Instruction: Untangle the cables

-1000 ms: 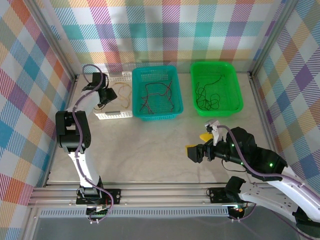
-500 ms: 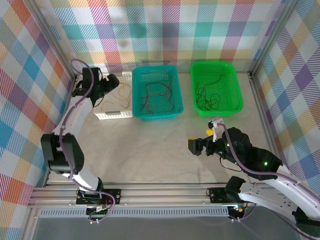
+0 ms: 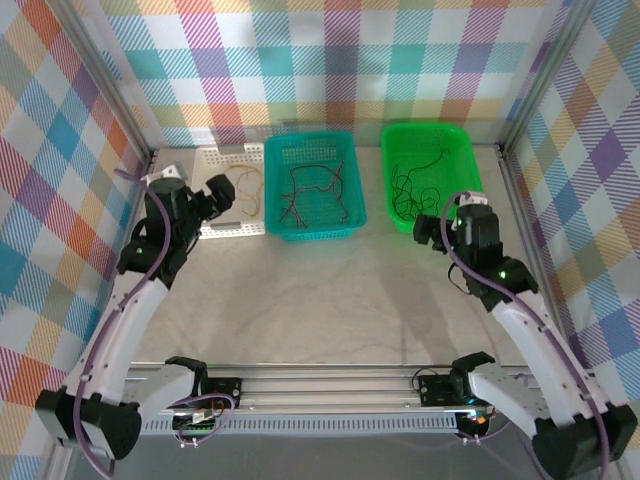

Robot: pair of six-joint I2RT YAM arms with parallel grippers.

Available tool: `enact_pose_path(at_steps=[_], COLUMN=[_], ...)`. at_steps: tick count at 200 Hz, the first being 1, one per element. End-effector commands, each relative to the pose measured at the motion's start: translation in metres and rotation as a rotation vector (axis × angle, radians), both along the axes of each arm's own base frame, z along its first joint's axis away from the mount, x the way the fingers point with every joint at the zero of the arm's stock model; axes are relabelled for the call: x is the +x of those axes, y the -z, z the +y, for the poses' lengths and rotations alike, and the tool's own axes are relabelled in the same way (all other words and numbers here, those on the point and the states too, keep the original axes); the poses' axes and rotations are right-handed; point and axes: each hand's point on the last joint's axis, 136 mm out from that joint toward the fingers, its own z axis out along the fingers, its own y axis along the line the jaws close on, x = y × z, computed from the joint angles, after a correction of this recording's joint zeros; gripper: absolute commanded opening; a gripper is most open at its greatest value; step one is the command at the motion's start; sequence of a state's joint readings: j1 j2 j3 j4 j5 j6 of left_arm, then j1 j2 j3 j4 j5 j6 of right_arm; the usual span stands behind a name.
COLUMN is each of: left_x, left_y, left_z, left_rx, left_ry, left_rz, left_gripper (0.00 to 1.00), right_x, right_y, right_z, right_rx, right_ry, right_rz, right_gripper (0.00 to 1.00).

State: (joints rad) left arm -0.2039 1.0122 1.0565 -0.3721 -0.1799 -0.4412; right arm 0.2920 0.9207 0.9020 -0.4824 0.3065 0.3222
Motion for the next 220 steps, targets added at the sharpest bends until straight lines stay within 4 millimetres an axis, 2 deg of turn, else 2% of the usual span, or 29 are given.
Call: enact_pose_path(at_steps=[1, 33, 47, 70, 93, 111, 123, 151, 195, 220], left_x=[-0.019, -0.038, -0.043, -0.048, -0.05, -0.051, -0.05, -0.048, -0.047, -0.047], left_y=[0.012, 0.038, 0.05, 0.062, 0.064, 0.068, 0.074, 0.084, 0.086, 0.09], left_z=[0.011, 0.015, 0.015, 0.014, 0.011, 0.011, 0.008, 0.003, 0.006, 0.007], left_rx=[0.076, 0.12, 0.145, 0.186, 0.232, 0.236, 0.232, 0.256, 0.273, 0.287], left_ry=[-0.042, -0.055, -0.059, -0.059, -0.048, -0.054, -0.039, -0.01, -0.027, -0.027], left_rz=[0.023, 0.045, 0.039, 0.024, 0.015, 0.023, 0.03, 0.06, 0.067, 0.077], left_gripper=[1.0, 1.0, 1.0, 1.0, 1.0, 1.0, 1.0, 1.0, 1.0, 1.0], right_x=[0.021, 0.037, 0.042, 0.05, 0.063, 0.065, 0.067, 0.077, 0.086, 0.091], right_y=[-0.006, 0.021, 0.033, 0.06, 0.084, 0.11, 0.12, 0.115, 0.139, 0.139], right_z=[0.006, -0.02, -0.037, -0.063, -0.063, -0.071, -0.073, -0.059, -0.052, -0.048], right_rx=[0.052, -0.013, -0.052, -0.07, -0.133, -0.182, -0.189, -0.175, -0.148, -0.145], right_ry=[-0.026, 0.032, 0.083, 0.156, 0.095, 0.112, 0.109, 0.028, -0.005, -0.021], right_rz=[-0.051, -0.109, -0.128, -0.071, -0.046, -0.008, -0.007, -0.092, -0.113, -0.147], right_gripper=[1.0, 1.0, 1.0, 1.0, 1.0, 1.0, 1.0, 1.0, 1.0, 1.0])
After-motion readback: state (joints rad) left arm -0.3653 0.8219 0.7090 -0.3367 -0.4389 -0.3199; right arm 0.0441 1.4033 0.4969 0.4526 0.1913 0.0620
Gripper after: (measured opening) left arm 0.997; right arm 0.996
